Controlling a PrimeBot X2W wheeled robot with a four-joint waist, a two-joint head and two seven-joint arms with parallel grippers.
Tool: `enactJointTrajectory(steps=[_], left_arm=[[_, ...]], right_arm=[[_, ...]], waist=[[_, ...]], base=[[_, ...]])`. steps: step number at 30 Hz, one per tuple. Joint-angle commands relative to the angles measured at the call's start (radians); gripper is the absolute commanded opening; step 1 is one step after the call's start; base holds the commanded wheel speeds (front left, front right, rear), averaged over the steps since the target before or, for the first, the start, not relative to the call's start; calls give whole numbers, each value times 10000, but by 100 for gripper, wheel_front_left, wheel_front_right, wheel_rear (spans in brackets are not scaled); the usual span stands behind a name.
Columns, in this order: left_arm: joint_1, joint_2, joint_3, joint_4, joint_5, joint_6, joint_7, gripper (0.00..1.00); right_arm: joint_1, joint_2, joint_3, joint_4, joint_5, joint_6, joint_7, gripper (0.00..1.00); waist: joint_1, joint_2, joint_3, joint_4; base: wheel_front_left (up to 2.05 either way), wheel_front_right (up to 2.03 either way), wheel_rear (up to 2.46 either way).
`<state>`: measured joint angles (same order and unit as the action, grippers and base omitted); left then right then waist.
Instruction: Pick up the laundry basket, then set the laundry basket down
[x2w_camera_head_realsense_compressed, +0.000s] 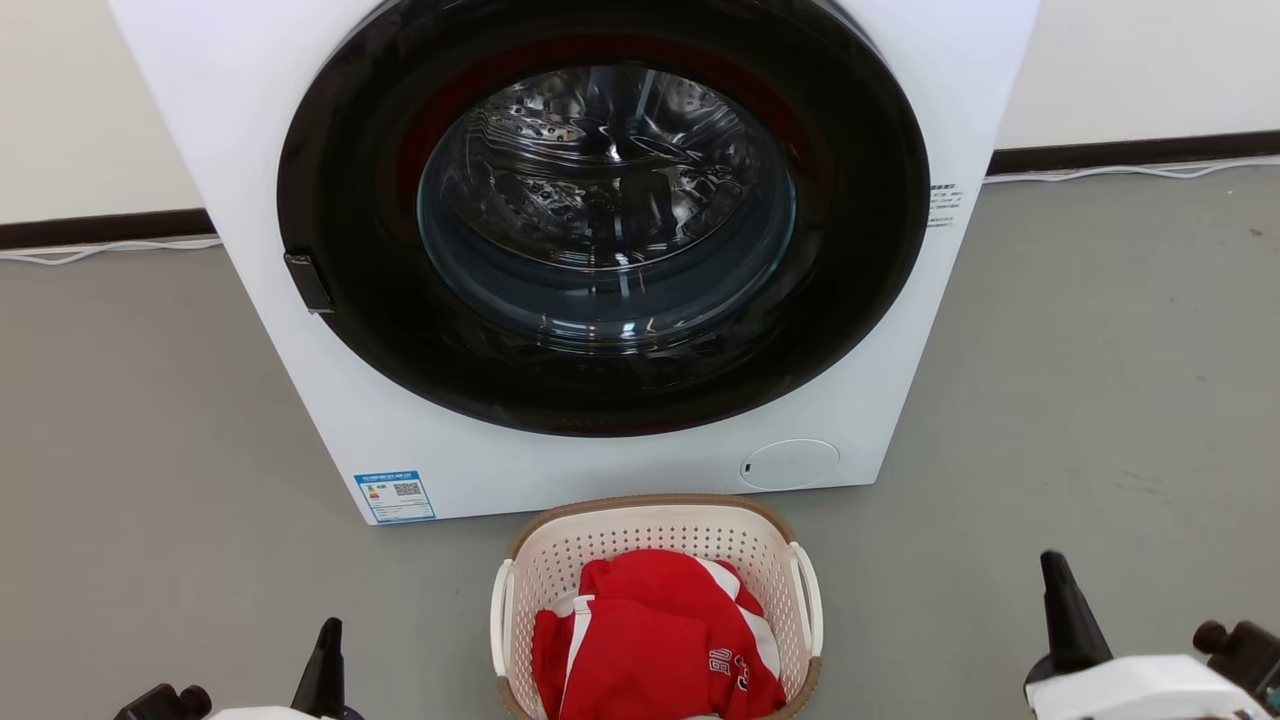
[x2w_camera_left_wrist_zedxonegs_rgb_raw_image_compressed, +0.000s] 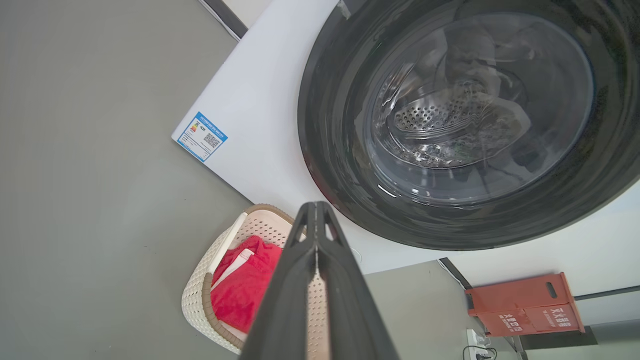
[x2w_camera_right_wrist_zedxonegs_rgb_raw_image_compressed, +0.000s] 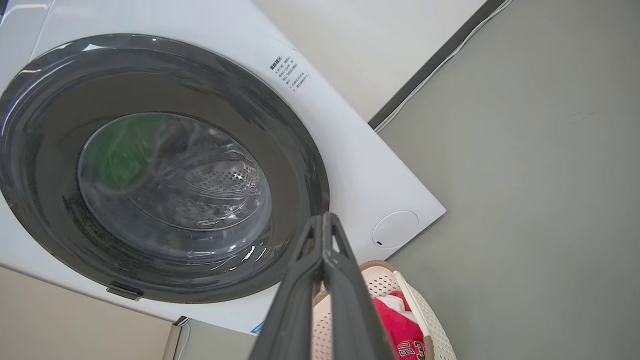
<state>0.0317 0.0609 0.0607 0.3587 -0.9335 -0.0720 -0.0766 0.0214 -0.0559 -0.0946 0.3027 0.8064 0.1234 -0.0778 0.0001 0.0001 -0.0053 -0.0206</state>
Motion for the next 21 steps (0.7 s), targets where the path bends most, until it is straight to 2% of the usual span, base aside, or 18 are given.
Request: enactJointTrajectory(steps=[1, 21], left_arm=[[-540, 44, 197, -301, -265, -88, 73, 0], [-811, -3, 304, -563, -2312, -246, 651, 0]], right_arm=[[-539, -77, 65, -321, 330, 37, 95, 0], [-777, -35, -17, -402, 2759, 48, 670, 0]], waist=[[-1, -1, 2, 4], [-1, -1, 27, 68]], base=[[0, 0, 0], [0, 0, 0]])
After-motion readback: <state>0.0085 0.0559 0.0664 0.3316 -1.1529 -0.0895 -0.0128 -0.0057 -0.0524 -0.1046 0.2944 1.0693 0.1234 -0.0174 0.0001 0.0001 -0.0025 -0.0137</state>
